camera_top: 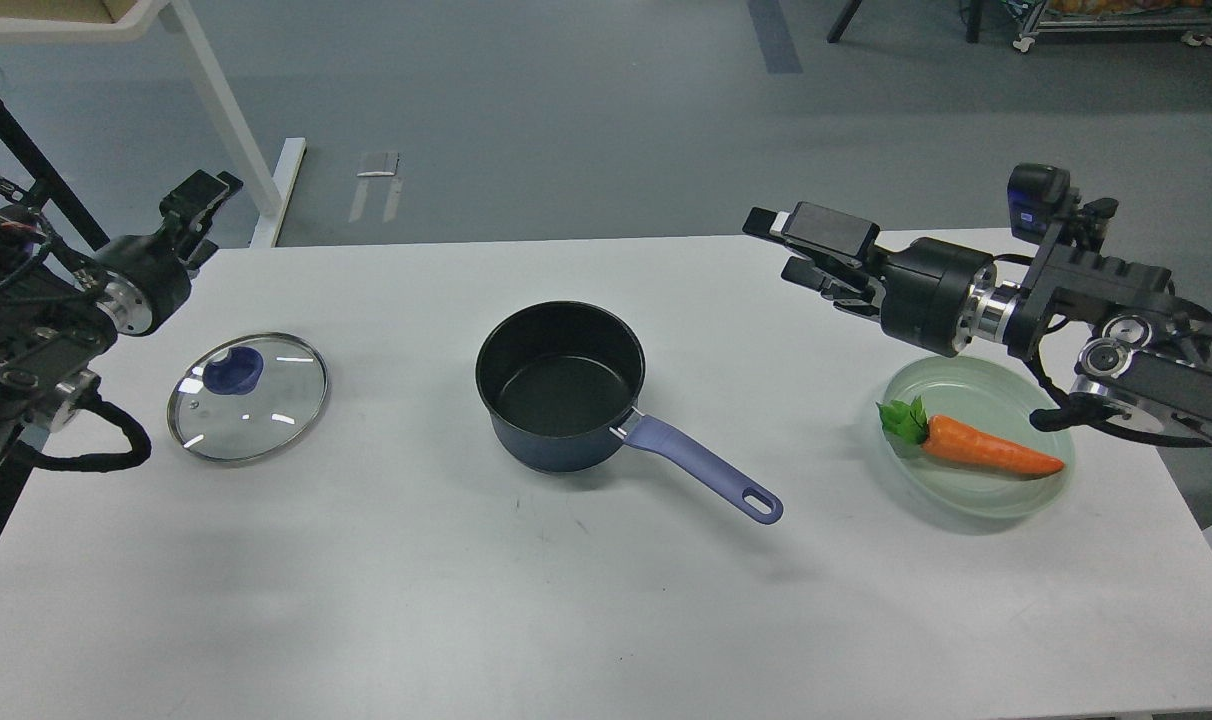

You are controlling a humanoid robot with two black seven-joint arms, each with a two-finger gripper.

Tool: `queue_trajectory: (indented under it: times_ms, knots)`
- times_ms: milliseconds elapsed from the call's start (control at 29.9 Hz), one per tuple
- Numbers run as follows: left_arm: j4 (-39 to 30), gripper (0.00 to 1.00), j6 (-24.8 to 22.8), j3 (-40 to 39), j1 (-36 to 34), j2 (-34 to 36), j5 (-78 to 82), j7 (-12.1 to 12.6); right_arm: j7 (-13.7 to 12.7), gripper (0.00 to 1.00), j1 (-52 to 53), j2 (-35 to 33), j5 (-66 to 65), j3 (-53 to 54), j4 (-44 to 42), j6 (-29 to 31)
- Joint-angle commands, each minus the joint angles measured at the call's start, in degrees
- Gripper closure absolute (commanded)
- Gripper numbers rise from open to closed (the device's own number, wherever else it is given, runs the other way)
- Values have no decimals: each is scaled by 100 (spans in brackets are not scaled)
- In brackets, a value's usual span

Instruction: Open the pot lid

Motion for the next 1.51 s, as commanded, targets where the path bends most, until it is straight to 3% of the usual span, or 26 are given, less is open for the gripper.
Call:
queue_trajectory:
  times_ms: [0,167,468,635,970,1472]
  knots:
    - [0,1,-85,-535,7,-168,-571,0,48,0,-581,283,637,903,-509,22]
    - [0,1,-112,-1282,86,-537,-977,0,206,0,-1047,759,1798,1562,-1072,5]
    - [0,1,-226,-1696,262,-916,-1679,0,277,0,-1391,1663,3678,2494,-2521,5]
    - [-9,1,-673,-1889,262,-1100,-2075,0,224,0,-1391,2375,4339,3231,-3366,40]
    - [-44,1,-1052,-2461,280,-1197,-2770,0,5,0,-1399,3158,4875,4411,-3806,84]
    - [-88,1,-1026,-2593,359,-1373,-2867,0,-13,0,-1531,3334,5025,4341,-3807,260]
